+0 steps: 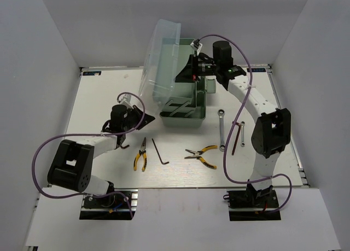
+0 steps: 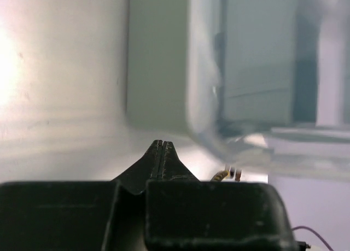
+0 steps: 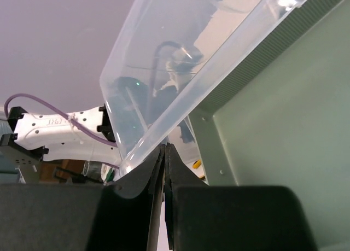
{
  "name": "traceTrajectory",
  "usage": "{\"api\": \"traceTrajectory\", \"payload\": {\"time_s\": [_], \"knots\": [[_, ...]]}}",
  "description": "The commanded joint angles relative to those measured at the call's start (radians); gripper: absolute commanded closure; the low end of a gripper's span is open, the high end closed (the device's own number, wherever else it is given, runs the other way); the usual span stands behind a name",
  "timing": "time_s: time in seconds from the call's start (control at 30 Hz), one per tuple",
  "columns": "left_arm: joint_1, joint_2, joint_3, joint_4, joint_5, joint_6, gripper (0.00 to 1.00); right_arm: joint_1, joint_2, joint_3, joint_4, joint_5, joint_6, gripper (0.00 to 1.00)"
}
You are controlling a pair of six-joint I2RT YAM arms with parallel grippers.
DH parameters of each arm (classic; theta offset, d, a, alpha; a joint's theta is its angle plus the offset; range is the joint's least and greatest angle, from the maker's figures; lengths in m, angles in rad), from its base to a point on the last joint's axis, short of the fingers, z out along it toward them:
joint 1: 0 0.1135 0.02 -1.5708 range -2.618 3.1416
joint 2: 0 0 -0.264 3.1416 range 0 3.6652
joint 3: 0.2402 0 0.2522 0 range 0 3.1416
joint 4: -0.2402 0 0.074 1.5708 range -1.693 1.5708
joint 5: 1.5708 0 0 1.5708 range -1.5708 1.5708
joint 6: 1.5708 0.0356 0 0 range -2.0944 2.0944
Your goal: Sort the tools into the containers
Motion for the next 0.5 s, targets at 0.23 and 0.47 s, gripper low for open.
{"api": "traceTrajectory", "payload": {"time_s": [0.23,0.47], "knots": [[-0.053,-0.055,-0.093,0.080,-0.043,-0.027,1.00,0.076,0.049,0.075,0.054,-0.015,-0.012,0.91],[-0.062,-0.422,-0.260,-0.145,-0.201,-0.052,1.00,0.109,0.065,0.128,0.000,-0.011,-0.078,0.90]]}}
